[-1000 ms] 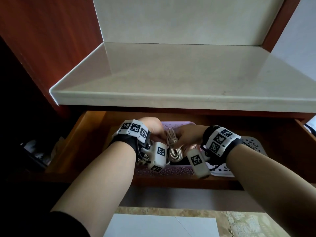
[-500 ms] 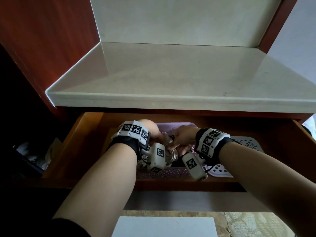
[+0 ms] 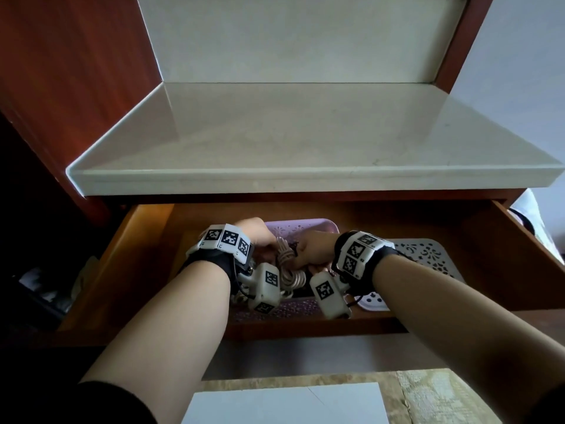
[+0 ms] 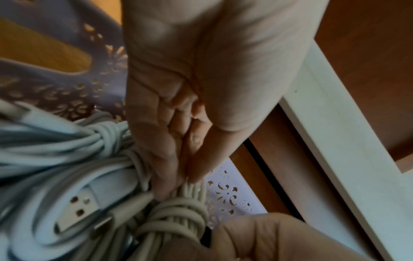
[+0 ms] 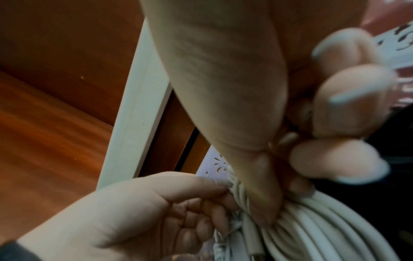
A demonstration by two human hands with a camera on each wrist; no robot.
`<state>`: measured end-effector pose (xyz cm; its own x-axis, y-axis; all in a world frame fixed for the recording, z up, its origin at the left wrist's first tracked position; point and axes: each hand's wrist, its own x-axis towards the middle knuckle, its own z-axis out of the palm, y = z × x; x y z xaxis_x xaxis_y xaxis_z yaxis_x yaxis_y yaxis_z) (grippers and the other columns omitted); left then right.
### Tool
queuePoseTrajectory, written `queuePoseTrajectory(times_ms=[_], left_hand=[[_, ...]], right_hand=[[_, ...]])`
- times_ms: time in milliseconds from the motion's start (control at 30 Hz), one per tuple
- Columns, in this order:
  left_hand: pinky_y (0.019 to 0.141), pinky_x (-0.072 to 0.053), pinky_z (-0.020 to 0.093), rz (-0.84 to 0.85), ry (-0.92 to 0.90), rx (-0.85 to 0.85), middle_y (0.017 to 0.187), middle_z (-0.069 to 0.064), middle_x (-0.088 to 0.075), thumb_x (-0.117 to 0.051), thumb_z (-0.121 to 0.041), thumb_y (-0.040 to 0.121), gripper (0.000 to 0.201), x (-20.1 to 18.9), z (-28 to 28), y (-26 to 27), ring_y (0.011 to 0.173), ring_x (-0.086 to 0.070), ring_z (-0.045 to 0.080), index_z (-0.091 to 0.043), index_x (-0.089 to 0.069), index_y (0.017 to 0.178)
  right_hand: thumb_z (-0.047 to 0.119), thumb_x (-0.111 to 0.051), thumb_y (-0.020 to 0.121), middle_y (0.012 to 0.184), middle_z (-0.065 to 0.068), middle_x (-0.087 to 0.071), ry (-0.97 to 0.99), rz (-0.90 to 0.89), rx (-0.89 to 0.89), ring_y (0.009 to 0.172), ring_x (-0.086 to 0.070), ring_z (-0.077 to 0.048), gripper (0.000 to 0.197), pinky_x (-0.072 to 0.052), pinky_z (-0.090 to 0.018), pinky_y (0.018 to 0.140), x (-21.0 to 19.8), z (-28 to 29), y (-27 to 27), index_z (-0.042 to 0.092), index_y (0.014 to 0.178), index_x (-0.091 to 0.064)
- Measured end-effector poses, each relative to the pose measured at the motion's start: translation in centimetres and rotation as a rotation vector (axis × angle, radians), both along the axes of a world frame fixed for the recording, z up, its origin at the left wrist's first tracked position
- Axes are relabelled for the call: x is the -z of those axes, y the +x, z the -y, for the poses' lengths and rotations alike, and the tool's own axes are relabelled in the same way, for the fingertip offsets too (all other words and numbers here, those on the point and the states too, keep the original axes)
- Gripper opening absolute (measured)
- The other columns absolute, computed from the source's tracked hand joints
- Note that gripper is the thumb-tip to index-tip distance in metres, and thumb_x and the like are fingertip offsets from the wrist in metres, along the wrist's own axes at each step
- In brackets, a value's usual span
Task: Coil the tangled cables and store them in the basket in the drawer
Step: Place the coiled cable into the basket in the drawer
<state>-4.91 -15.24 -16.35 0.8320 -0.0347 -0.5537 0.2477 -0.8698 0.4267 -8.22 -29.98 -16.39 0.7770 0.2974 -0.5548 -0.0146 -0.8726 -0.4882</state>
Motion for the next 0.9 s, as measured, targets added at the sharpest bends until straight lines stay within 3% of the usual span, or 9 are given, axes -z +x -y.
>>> queuePoseTrajectory(times_ms=[200,267,367,467,600,700,767,833,900], left_hand=[[0.075,-0.049,0.032,-0.039,-0.059,0.025,0.075,0.011,-0.067,-0.068,-0.024,0.086,0.023,0.6,0.0,-2.3,0.072,-0.062,0.025,-0.002,-0.07,0.082],[0.072,-0.048,0.03,-0.031,-0.072,0.027,0.068,0.009,-0.066,-0.067,-0.021,0.087,0.022,0.5,-0.1,-3.1,0.066,-0.06,0.023,0.0,-0.07,0.081],[0.052,-0.043,0.021,0.023,-0.017,-0.013,0.052,0.002,-0.062,-0.059,-0.01,0.092,0.018,0.1,0.2,-4.0,0.049,-0.057,0.014,-0.002,-0.066,0.077],[0.055,-0.042,0.024,0.216,0.031,-0.034,0.081,0.014,-0.066,-0.055,-0.007,0.089,0.016,-1.2,1.9,-4.4,0.07,-0.064,0.025,0.003,-0.065,0.097],[0.052,-0.043,0.027,0.296,-0.037,0.071,0.075,0.01,-0.066,-0.056,-0.013,0.087,0.017,-2.9,6.4,-4.7,0.063,-0.059,0.022,0.0,-0.068,0.084],[0.08,-0.054,0.035,0.209,-0.259,0.034,0.073,0.007,-0.069,-0.06,-0.015,0.087,0.018,-2.9,10.7,-4.9,0.072,-0.064,0.022,-0.001,-0.068,0.079],[0.092,-0.054,0.04,0.1,-0.428,-0.039,0.079,0.01,-0.068,-0.061,-0.016,0.09,0.018,-2.7,13.3,-5.3,0.081,-0.066,0.023,-0.001,-0.064,0.082],[0.095,-0.052,0.041,0.013,-0.5,-0.069,0.104,0.015,-0.063,-0.06,-0.025,0.093,0.032,-2.6,15.6,-5.8,0.1,-0.063,0.026,0.003,-0.059,0.109],[0.1,-0.047,0.042,-0.002,-0.471,-0.066,0.134,0.017,-0.05,-0.054,-0.035,0.095,0.052,-2.5,17.4,-6.2,0.12,-0.052,0.032,-0.001,-0.046,0.134]], right_hand=[[0.038,-0.062,0.089,0.036,0.007,-0.051,0.174,-0.023,0.011,0.031,-0.043,-0.003,0.034,-0.034,-0.015,0.038,-0.3,1.3,-2.2,0.017,0.063,-0.056],[0.042,-0.062,0.088,0.041,0.004,-0.049,0.368,-0.08,0.14,0.032,-0.039,-0.007,0.034,-0.03,-0.017,0.035,-0.7,2.3,-3.0,0.015,0.067,-0.057],[0.041,-0.058,0.09,0.044,0.002,-0.048,0.602,-0.093,0.318,0.031,-0.036,-0.007,0.036,-0.028,-0.015,0.033,-1.9,3.7,-4.0,0.014,0.067,-0.053],[0.04,-0.058,0.089,0.045,0.0,-0.047,0.904,-0.111,0.53,0.032,-0.041,-0.01,0.039,-0.033,-0.015,0.034,-2.9,6.3,-3.8,0.014,0.06,-0.051],[0.034,-0.052,0.094,0.049,0.001,-0.058,1.073,0.018,0.876,0.039,-0.052,-0.01,0.033,-0.04,-0.015,0.037,-2.2,12.5,-2.8,0.013,0.069,-0.052],[0.019,-0.059,0.093,0.055,-0.005,-0.063,0.921,0.207,1.061,0.043,-0.057,-0.012,0.019,-0.047,-0.017,0.041,-0.9,17.2,-3.4,0.003,0.082,-0.059],[0.017,-0.06,0.092,0.071,-0.007,-0.062,0.626,0.255,1.053,0.054,-0.055,-0.013,0.013,-0.047,-0.019,0.046,-0.3,19.5,-4.0,0.006,0.086,-0.06],[0.016,-0.052,0.095,0.096,-0.009,-0.06,0.373,0.232,1.039,0.071,-0.054,-0.015,0.01,-0.05,-0.022,0.063,0.5,21.3,-4.1,0.01,0.095,-0.059],[0.014,-0.044,0.097,0.122,-0.008,-0.057,-0.083,0.27,0.768,0.099,-0.056,-0.019,0.025,-0.047,-0.026,0.087,2.3,22.1,-4.1,0.009,0.119,-0.054]])
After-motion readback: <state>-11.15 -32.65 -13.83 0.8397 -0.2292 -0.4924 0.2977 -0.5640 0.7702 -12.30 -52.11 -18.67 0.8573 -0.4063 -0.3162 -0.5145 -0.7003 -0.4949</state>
